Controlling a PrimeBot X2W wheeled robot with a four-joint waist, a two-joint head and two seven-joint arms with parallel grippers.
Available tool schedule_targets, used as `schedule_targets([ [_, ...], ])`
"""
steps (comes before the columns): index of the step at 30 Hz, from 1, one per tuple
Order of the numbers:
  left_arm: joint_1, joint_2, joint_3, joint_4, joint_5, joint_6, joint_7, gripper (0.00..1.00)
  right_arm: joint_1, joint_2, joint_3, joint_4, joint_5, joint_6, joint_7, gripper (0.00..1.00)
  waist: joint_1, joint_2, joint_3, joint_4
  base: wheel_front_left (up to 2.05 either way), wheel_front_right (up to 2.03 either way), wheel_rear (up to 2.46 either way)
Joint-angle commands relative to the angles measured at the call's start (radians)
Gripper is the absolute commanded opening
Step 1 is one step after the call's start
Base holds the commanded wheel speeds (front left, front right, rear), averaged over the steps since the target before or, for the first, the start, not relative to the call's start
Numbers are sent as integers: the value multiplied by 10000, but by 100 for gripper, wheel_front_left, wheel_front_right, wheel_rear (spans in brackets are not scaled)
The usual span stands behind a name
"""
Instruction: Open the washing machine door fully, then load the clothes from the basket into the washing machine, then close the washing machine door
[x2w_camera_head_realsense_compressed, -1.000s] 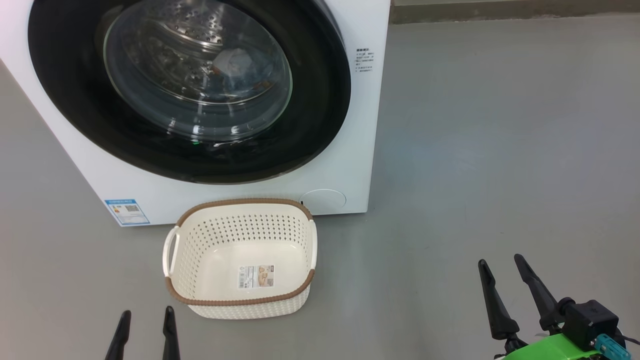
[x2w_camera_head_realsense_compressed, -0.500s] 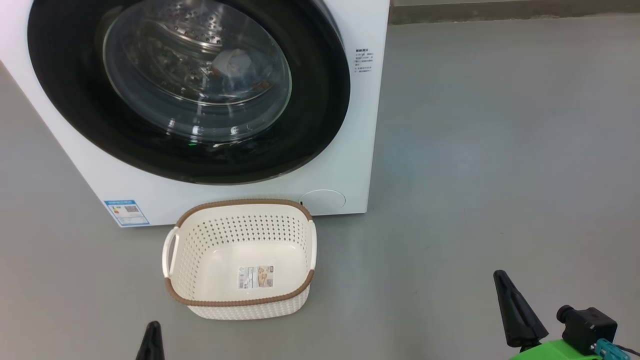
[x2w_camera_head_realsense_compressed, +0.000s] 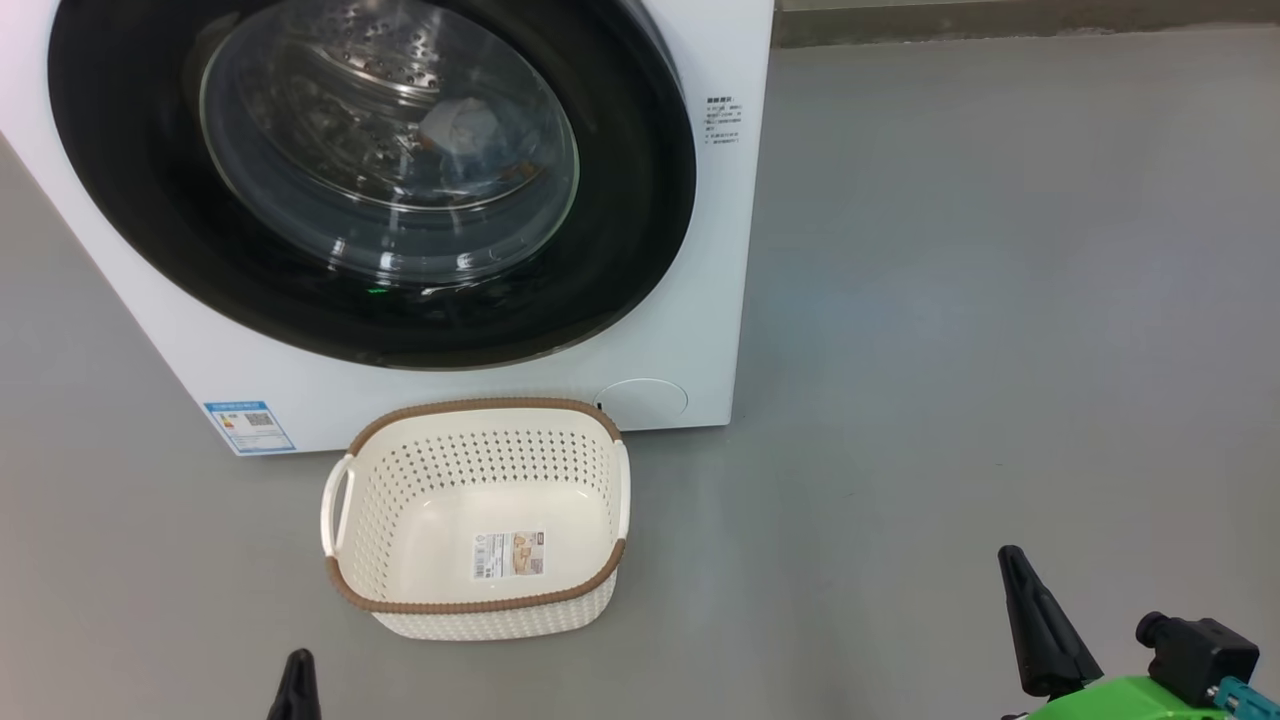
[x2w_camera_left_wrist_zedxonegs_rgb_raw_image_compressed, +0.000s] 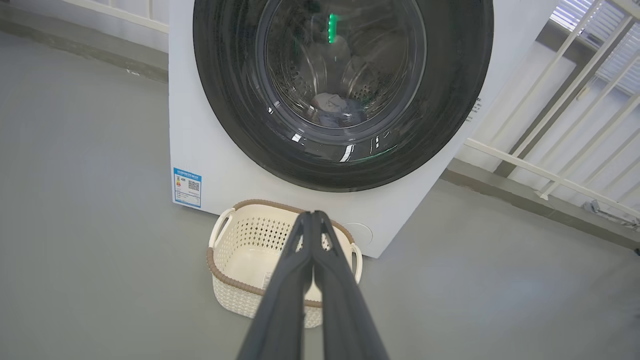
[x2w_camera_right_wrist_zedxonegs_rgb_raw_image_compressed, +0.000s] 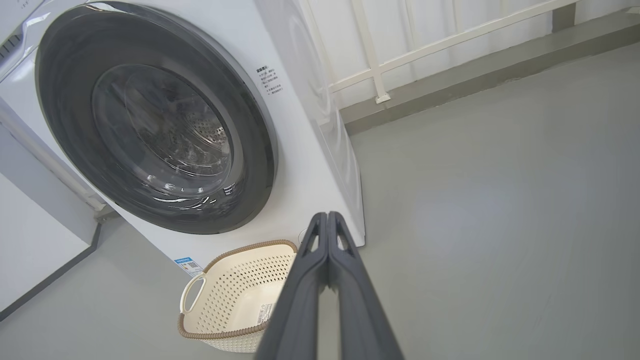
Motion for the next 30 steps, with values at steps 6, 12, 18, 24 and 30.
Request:
schedule_targets([
  [6,-559,206,156,-31,-817,-129,137,0,-355,-46,-85,-171,872,-6,186,0,-1,0,-2,-21,0,0,0],
  [12,-712,245,207,89,-1519,-194,278,0,-419,-40,-127,-126,1539,-7,358,0,-1,0,-3,-43,0,0,0],
  [18,-855,278,264,200,-2210,-259,424,0,-482,-33,-170,-81,2201,-8,530,0,-1,0,-4,-66,0,0,0],
  [24,-1000,308,327,317,-2901,-324,576,0,-546,-25,-215,-36,2866,-9,704,0,-1,0,-5,-88,0,0,0],
  [30,-1147,334,394,437,-3588,-389,731,0,-610,-15,-262,10,3530,-11,879,0,-1,0,-6,-110,0,0,0],
])
